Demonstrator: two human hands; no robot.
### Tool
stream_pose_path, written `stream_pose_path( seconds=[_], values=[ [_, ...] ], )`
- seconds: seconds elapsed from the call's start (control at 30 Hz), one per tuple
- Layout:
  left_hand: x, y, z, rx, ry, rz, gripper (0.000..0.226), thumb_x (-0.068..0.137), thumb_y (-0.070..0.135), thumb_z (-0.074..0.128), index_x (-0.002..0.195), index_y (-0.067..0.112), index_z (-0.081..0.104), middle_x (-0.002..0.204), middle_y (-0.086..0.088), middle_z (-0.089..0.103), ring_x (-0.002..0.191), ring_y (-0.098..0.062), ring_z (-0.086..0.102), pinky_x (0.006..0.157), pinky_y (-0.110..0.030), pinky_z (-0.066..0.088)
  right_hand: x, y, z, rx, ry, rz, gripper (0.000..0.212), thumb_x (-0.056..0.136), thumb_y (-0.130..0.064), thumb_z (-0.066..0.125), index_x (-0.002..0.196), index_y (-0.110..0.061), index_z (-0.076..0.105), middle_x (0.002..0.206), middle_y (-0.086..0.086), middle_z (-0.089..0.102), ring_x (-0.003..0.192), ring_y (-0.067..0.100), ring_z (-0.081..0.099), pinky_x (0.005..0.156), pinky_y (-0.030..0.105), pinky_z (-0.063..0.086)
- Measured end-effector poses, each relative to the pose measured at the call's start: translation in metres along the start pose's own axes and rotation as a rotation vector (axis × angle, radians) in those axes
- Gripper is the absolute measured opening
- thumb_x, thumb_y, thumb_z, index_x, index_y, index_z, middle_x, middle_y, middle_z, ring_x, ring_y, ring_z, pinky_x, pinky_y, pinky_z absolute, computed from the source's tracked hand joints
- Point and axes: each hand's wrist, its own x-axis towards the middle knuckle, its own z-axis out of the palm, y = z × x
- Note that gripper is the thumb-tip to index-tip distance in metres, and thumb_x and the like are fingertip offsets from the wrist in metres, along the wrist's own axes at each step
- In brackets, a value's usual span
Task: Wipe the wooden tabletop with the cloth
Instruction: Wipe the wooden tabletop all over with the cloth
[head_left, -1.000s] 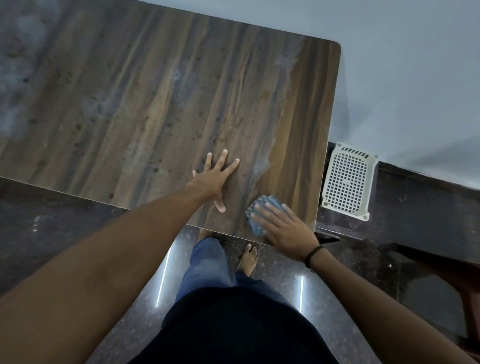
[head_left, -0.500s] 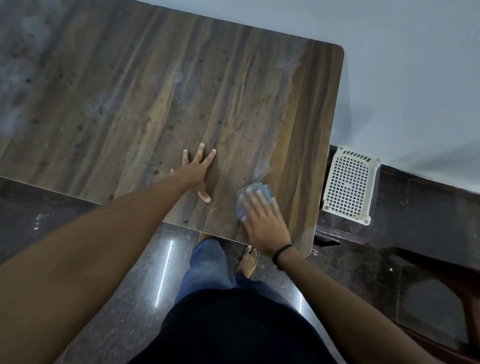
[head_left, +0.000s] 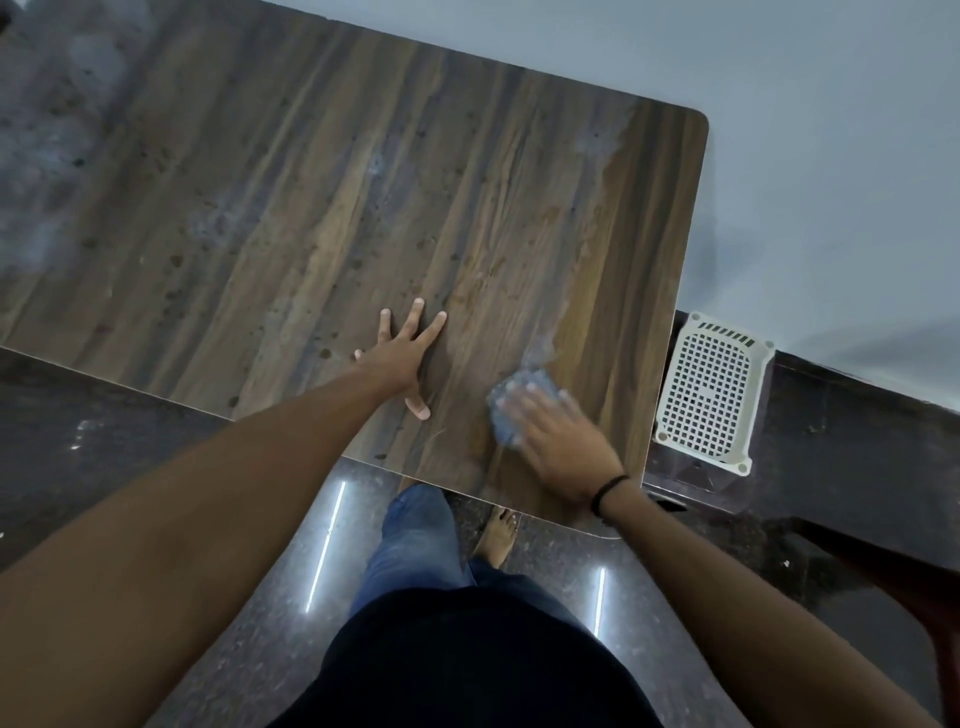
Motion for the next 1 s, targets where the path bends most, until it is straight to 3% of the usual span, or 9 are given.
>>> stream_pose_path(
  seconds=[0.13, 0.27, 0.3, 0.43, 0.47, 0.6, 0.77, 0.93, 1.0],
  values=[
    [0.000, -0.001, 0.000, -0.002, -0.007, 0.003, 0.154, 0.056, 0.036, 0.097, 0.152, 0.043, -0.022, 0.155, 0.011, -0.042, 0.146, -0.041, -0.029, 0.103, -0.081, 0.022, 0.041, 0.002, -0.013, 0.175, 0.111, 0.652, 0.059, 0.108, -0.040, 0.024, 0.163, -0.023, 0.012, 0.170, 0.001, 0.009, 0.157, 0.022, 0.002, 0.125, 0.055, 0.011],
    [0.002, -0.002, 0.001, 0.003, 0.001, 0.001, 0.155, 0.054, 0.038, 0.097, 0.152, 0.044, -0.022, 0.155, 0.011, -0.042, 0.147, -0.040, -0.028, 0.102, -0.081, 0.023, 0.019, -0.025, 0.001, 0.063, 0.003, -0.047, 0.057, 0.106, -0.039, 0.030, 0.161, -0.024, 0.025, 0.168, -0.001, 0.019, 0.156, 0.020, 0.015, 0.123, 0.051, 0.022],
    [0.002, -0.002, 0.001, 0.004, 0.004, -0.001, 0.155, 0.054, 0.038, 0.097, 0.152, 0.044, -0.022, 0.155, 0.012, -0.042, 0.147, -0.040, -0.028, 0.102, -0.081, 0.024, 0.019, -0.010, 0.000, 0.044, 0.020, -0.085, 0.056, 0.106, -0.038, 0.032, 0.160, -0.025, 0.027, 0.168, -0.002, 0.022, 0.155, 0.019, 0.017, 0.123, 0.052, 0.024],
    [0.001, -0.002, 0.000, -0.011, 0.001, 0.006, 0.154, 0.055, 0.036, 0.097, 0.152, 0.044, -0.022, 0.156, 0.011, -0.041, 0.146, -0.040, -0.028, 0.102, -0.081, 0.023, 0.053, 0.004, -0.014, 0.209, 0.105, 0.599, 0.058, 0.108, -0.037, 0.030, 0.162, -0.022, 0.017, 0.170, 0.000, 0.013, 0.157, 0.021, 0.007, 0.126, 0.053, 0.012],
    [0.001, -0.003, 0.001, -0.012, 0.003, 0.009, 0.154, 0.055, 0.036, 0.097, 0.152, 0.044, -0.022, 0.156, 0.011, -0.041, 0.146, -0.040, -0.028, 0.102, -0.081, 0.023, 0.059, -0.011, -0.014, 0.193, 0.099, 0.613, 0.059, 0.108, -0.037, 0.029, 0.162, -0.021, 0.014, 0.170, 0.002, 0.011, 0.157, 0.022, 0.004, 0.126, 0.052, 0.007],
    [0.003, -0.003, 0.003, -0.013, 0.012, 0.010, 0.154, 0.054, 0.037, 0.097, 0.152, 0.045, -0.021, 0.156, 0.012, -0.041, 0.147, -0.039, -0.028, 0.102, -0.082, 0.022, 0.034, -0.031, -0.002, 0.051, 0.035, 0.088, 0.058, 0.106, -0.042, 0.034, 0.161, -0.025, 0.024, 0.169, -0.005, 0.018, 0.156, 0.016, 0.012, 0.125, 0.051, 0.017],
    [0.002, -0.004, 0.001, -0.016, 0.011, 0.015, 0.153, 0.055, 0.035, 0.097, 0.152, 0.046, -0.021, 0.156, 0.012, -0.040, 0.147, -0.039, -0.028, 0.102, -0.082, 0.023, 0.060, -0.001, -0.018, 0.000, 0.044, 0.168, 0.059, 0.103, -0.045, 0.038, 0.155, -0.017, 0.038, 0.164, 0.003, 0.032, 0.153, 0.022, 0.023, 0.124, 0.052, 0.018],
    [0.003, -0.004, 0.003, -0.009, 0.016, 0.011, 0.154, 0.054, 0.037, 0.097, 0.152, 0.046, -0.022, 0.156, 0.012, -0.041, 0.147, -0.039, -0.028, 0.101, -0.082, 0.024, 0.044, -0.006, -0.006, -0.021, -0.005, -0.148, 0.060, 0.108, -0.040, 0.033, 0.162, -0.018, 0.021, 0.169, 0.004, 0.018, 0.156, 0.022, 0.012, 0.126, 0.046, 0.015],
    [0.002, -0.003, 0.001, -0.008, 0.014, 0.008, 0.154, 0.055, 0.036, 0.097, 0.152, 0.045, -0.022, 0.156, 0.012, -0.041, 0.147, -0.039, -0.027, 0.101, -0.081, 0.025, 0.046, 0.018, -0.012, 0.008, 0.004, -0.078, 0.060, 0.107, -0.039, 0.033, 0.162, -0.021, 0.018, 0.169, 0.002, 0.017, 0.156, 0.019, 0.010, 0.125, 0.051, 0.019]
  ],
)
